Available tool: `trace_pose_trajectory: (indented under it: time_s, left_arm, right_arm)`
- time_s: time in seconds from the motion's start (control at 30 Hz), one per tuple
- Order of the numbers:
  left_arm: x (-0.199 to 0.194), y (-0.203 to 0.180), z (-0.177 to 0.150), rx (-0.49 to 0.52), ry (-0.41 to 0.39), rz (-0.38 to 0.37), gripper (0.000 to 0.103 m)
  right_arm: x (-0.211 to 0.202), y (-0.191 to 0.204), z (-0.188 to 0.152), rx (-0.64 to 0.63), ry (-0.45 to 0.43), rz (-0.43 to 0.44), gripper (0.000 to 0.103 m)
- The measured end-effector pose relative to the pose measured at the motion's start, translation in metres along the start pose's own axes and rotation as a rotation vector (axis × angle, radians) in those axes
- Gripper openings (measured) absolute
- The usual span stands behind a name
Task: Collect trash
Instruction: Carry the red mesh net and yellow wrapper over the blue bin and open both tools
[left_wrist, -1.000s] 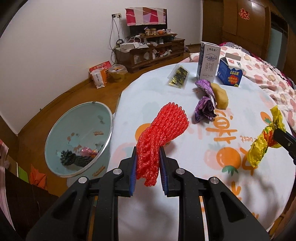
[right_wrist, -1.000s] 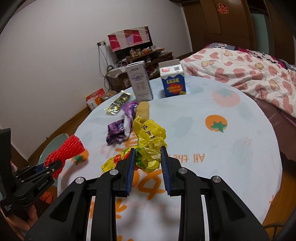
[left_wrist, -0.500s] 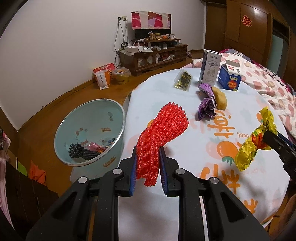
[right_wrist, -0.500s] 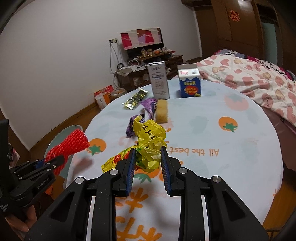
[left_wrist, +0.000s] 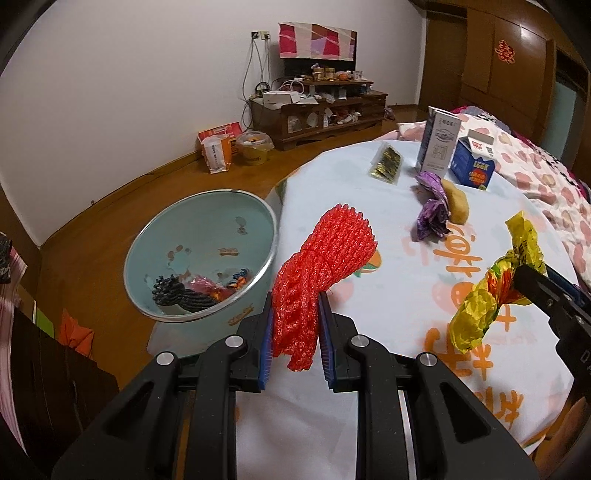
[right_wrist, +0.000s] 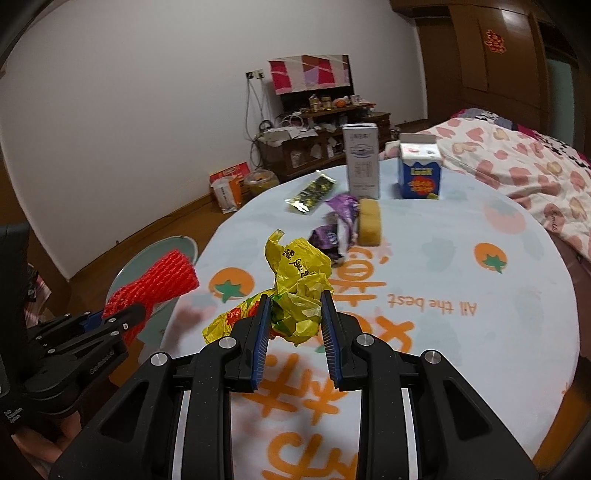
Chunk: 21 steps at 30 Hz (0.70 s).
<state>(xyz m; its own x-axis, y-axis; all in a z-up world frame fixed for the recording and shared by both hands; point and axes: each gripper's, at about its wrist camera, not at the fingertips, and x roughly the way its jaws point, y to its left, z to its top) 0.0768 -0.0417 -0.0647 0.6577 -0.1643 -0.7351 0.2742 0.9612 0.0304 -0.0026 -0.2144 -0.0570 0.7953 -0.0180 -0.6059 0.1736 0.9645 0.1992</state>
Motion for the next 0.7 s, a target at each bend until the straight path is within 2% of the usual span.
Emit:
trace_pose_trajectory:
  time_s: [0.7]
  left_arm:
    - [0.003, 0.064, 0.005, -0.125, -0.016, 0.064, 0.021]
  right_arm:
    - [0.024, 0.064, 0.013, -0.094, 0.011, 0.096, 0.027]
